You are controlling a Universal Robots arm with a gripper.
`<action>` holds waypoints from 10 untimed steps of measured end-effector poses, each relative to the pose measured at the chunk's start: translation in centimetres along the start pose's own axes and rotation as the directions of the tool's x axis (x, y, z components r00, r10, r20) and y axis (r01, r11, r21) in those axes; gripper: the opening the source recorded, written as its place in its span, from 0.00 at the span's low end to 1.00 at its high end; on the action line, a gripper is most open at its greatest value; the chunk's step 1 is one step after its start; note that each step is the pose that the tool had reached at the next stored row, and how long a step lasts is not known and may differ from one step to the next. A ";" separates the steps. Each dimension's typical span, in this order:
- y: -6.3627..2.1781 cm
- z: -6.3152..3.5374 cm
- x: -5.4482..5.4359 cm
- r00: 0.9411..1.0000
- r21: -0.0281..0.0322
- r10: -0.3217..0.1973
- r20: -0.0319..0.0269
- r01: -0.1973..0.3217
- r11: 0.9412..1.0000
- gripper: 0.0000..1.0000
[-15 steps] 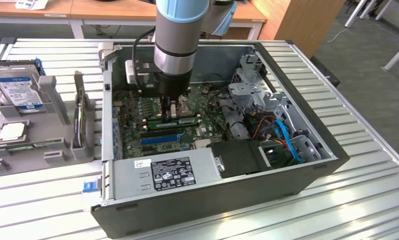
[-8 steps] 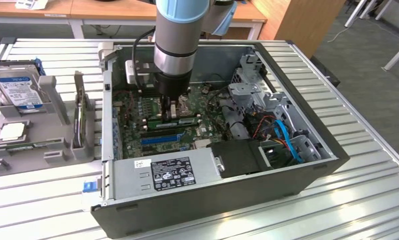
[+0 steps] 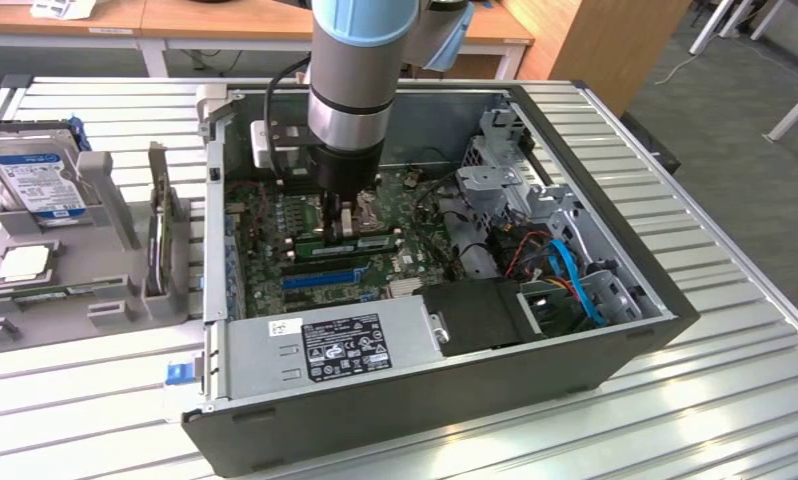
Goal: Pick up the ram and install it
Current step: 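Press down the ram until it locks into place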
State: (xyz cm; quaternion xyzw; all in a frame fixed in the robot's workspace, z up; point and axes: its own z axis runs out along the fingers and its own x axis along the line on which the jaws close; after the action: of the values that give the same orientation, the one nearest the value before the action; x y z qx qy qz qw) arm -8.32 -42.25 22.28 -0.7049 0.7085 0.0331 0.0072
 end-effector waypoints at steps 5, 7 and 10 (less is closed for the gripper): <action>0.00 0.05 0.0 1.000 0.000 0.000 0.000 0.000 1.000 0.10; 0.00 0.06 0.0 1.000 0.000 0.000 0.000 0.000 1.000 0.10; 0.00 0.06 0.0 1.000 0.000 0.000 0.000 0.000 1.000 0.10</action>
State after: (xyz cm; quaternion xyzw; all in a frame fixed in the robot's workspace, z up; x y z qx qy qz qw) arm -8.32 -42.25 22.22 -0.7049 0.7085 0.0331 0.0072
